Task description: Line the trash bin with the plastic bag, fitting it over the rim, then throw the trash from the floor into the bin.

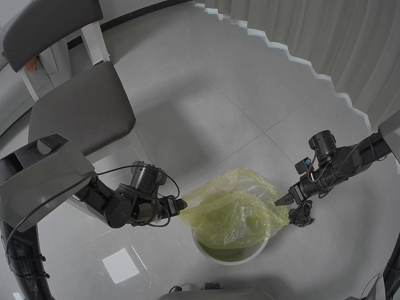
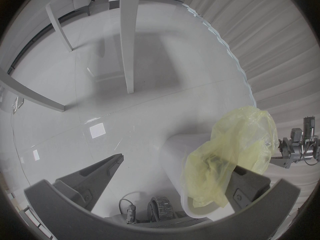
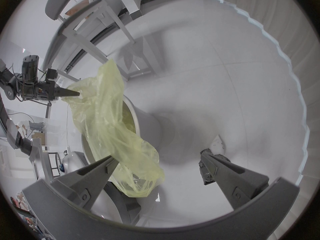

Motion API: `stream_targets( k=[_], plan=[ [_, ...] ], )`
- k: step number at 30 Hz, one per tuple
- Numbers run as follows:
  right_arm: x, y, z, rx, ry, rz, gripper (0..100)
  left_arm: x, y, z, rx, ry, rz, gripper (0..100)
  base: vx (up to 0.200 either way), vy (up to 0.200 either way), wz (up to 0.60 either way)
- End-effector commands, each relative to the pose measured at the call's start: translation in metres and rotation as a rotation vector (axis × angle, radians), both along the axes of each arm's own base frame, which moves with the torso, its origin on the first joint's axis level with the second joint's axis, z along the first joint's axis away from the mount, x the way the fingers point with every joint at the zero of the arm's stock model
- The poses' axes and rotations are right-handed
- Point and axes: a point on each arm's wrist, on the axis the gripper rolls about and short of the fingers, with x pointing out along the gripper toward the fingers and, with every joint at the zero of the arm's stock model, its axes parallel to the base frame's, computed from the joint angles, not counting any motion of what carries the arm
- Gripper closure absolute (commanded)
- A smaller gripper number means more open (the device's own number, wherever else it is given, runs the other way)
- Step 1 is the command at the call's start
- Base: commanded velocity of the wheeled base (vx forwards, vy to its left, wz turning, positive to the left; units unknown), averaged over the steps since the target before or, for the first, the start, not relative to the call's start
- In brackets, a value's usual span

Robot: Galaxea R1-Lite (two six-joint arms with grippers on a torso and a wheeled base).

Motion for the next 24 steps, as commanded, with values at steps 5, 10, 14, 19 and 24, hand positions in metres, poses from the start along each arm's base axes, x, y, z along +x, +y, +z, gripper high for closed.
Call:
stream_targets(
  k=[5, 10, 14, 19, 24],
  plan=[
    [-0.028, 0.007, 0.043, 0.012, -0.102, 0.049, 0, 0.001, 0.003, 0.002, 0.0, -0.002, 0.01, 0, 0.0, 0.0, 0.0],
    [-0.051, 0.02, 0.044, 0.006, -0.09, 0.126, 0, 0.0, 0.002, 0.001, 0.002, 0.002, 0.005, 0, 0.0, 0.0, 0.0],
    [-0.074, 0.027, 0.043, 0.003, -0.068, 0.171, 0, 0.001, 0.004, 0.001, 0.002, 0.001, 0.01, 0, 0.0, 0.0, 0.0],
    [-0.093, 0.035, 0.029, -0.02, -0.015, 0.241, 0, 0.001, 0.004, 0.001, 0.003, 0.002, 0.01, 0, 0.0, 0.0, 0.0],
    [-0.092, 0.041, 0.025, -0.001, -0.003, 0.273, 0, 0.0, 0.003, 0.002, 0.003, 0.001, 0.006, 0, 0.0, 0.0, 0.0]
  ],
)
